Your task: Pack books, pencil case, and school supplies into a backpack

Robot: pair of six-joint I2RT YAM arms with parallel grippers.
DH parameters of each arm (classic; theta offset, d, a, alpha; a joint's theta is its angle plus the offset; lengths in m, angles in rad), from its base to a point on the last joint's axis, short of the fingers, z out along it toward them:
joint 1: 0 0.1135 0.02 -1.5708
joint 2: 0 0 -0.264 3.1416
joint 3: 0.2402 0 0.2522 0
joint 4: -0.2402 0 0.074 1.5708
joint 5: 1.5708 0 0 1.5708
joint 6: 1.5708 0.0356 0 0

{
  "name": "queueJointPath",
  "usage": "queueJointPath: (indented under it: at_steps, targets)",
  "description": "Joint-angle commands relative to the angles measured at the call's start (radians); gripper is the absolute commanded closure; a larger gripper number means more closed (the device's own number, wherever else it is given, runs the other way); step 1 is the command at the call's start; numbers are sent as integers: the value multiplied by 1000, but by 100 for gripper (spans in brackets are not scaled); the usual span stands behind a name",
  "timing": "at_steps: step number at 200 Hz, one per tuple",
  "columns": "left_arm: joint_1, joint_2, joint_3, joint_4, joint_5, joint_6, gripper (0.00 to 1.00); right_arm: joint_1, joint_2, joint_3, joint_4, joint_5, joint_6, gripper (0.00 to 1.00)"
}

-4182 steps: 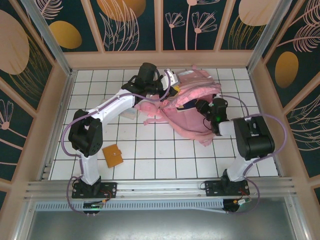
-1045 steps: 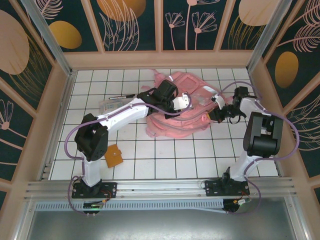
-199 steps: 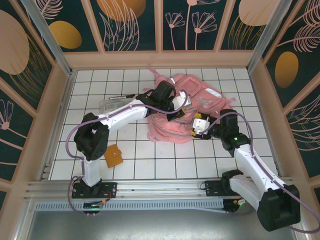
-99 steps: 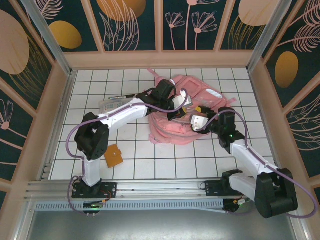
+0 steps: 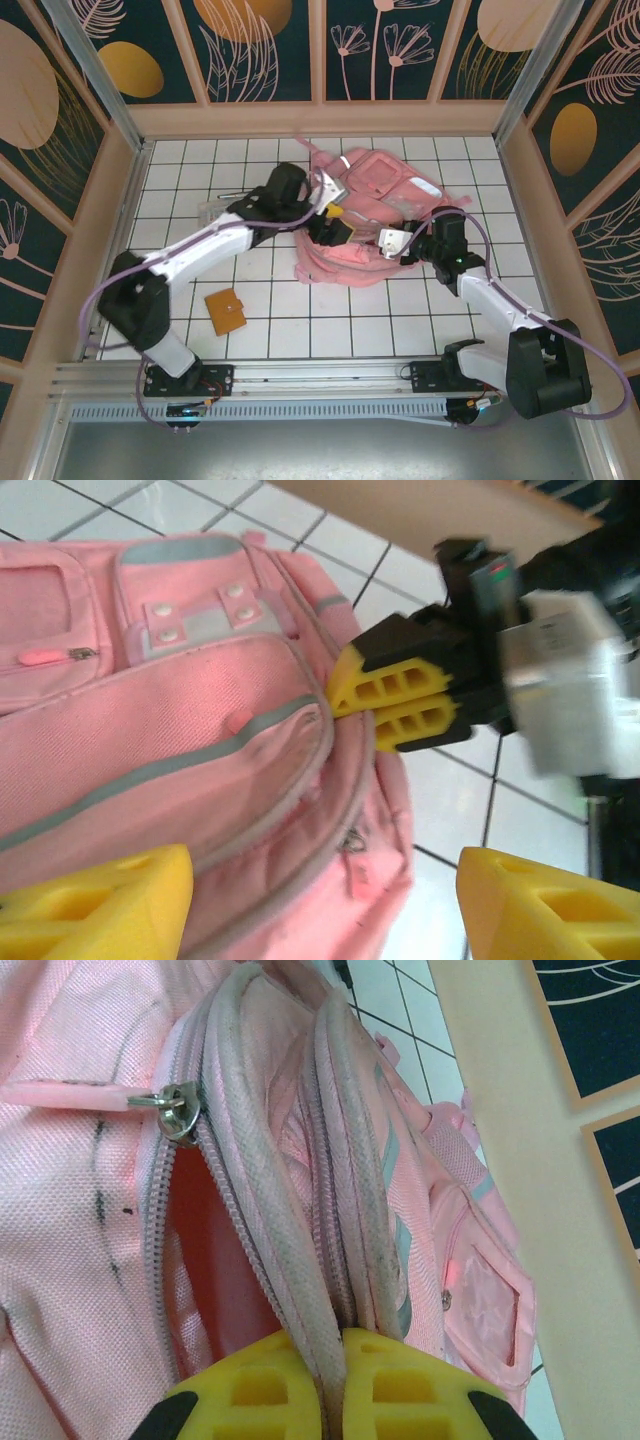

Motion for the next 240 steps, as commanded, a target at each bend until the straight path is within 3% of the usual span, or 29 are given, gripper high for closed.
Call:
queueJointPath:
  at_steps: [1, 25, 56, 93, 128, 172, 189, 200, 240]
  targets:
    - [-54, -55, -141, 155, -38, -240, 34, 5, -4, 18, 57, -79, 59, 97]
    - [-153, -32, -183, 210, -127, -259, 34, 12, -13, 2, 88, -89, 81, 97]
    - [-167, 74, -103, 187, -254, -342, 42, 15, -22, 2, 71, -94, 84, 97]
    - [-170, 137, -17, 138, -345, -337, 49, 18, -26, -5, 70, -108, 99, 97]
    - [-178, 208, 26, 99, -256, -307, 60, 20, -21, 13, 56, -113, 101, 97]
    - [-194, 227, 27, 65, -248, -286, 78, 21, -22, 22, 59, -108, 113, 98]
    - [-193, 227, 31, 52, -182, -249, 88, 21, -20, 23, 57, -93, 116, 99]
    - [-194, 219, 31, 41, -157, -218, 100, 20, -21, 24, 48, -85, 109, 99]
    - [-189, 95, -48, 17, -192, -49, 100, 21, -28, 30, -29, -57, 33, 100]
